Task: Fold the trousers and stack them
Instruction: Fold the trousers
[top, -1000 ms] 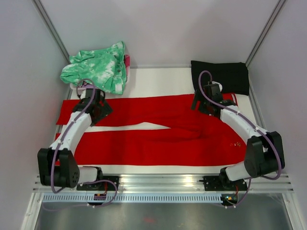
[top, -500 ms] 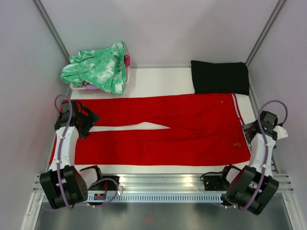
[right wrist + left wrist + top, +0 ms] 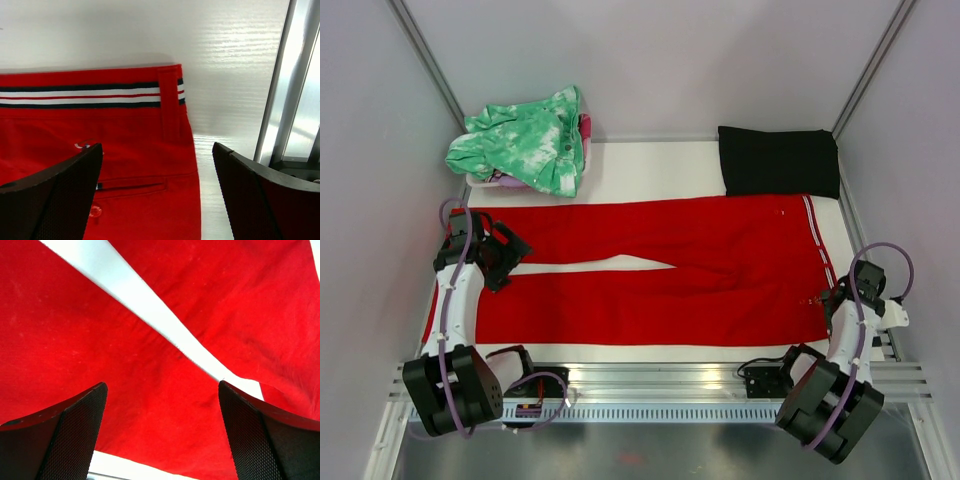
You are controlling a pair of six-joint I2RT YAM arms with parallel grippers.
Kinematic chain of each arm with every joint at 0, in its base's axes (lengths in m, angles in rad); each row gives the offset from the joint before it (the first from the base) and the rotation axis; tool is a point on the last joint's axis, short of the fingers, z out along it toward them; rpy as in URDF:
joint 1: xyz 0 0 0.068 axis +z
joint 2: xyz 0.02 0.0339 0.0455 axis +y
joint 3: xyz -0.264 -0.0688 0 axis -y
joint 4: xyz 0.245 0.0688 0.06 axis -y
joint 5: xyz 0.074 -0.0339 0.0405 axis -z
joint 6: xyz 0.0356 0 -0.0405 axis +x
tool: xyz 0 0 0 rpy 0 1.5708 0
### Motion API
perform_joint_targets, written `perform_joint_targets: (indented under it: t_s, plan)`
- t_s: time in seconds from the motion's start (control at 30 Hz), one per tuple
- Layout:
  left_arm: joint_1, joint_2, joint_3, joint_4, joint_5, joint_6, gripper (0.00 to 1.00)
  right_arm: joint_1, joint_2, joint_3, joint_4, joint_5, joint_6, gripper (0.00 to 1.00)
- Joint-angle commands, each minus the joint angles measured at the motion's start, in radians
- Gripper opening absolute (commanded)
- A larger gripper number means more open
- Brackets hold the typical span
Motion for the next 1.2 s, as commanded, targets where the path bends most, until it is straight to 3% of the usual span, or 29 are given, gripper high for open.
perform_joint_targets:
  t_s: [0.0, 0.23, 0.27, 0.33, 0.53, 0.73, 0.97, 1.17]
  plan:
    - [0.003, 0.0, 0.023, -0.025, 0.013, 0.032, 0.97, -0.002, 0.016, -0.038, 0.053, 0.028, 0.049, 0.97]
    - [0.026, -0.039, 0.061, -0.122, -0.061, 0.012, 0.97, -0.002, 0.085, -0.06, 0.087, 0.021, 0.054, 0.93]
    - [0.027, -0.052, 0.064, -0.155, -0.11, 0.003, 0.97, -0.003, 0.091, -0.063, 0.093, 0.02, 0.057, 0.81]
    - [0.036, -0.066, 0.07, -0.191, -0.156, -0.025, 0.97, -0.003, 0.113, -0.072, 0.122, 0.003, 0.059, 0.74]
    - [0.151, -0.18, 0.024, -0.329, -0.253, -0.195, 0.97, -0.003, 0.162, -0.054, 0.139, -0.018, 0.017, 0.23]
    - [0.292, -0.185, -0.023, -0.367, -0.331, -0.382, 0.95, -0.003, 0.22, -0.032, 0.139, -0.063, -0.045, 0.0]
    - [0.493, -0.134, -0.098, -0.323, -0.455, -0.473, 0.95, -0.002, 0.332, 0.015, 0.15, -0.089, -0.085, 0.0]
    - [0.697, -0.165, -0.256, 0.059, -0.36, -0.364, 0.9, -0.002, 0.413, 0.041, 0.173, -0.12, -0.098, 0.0]
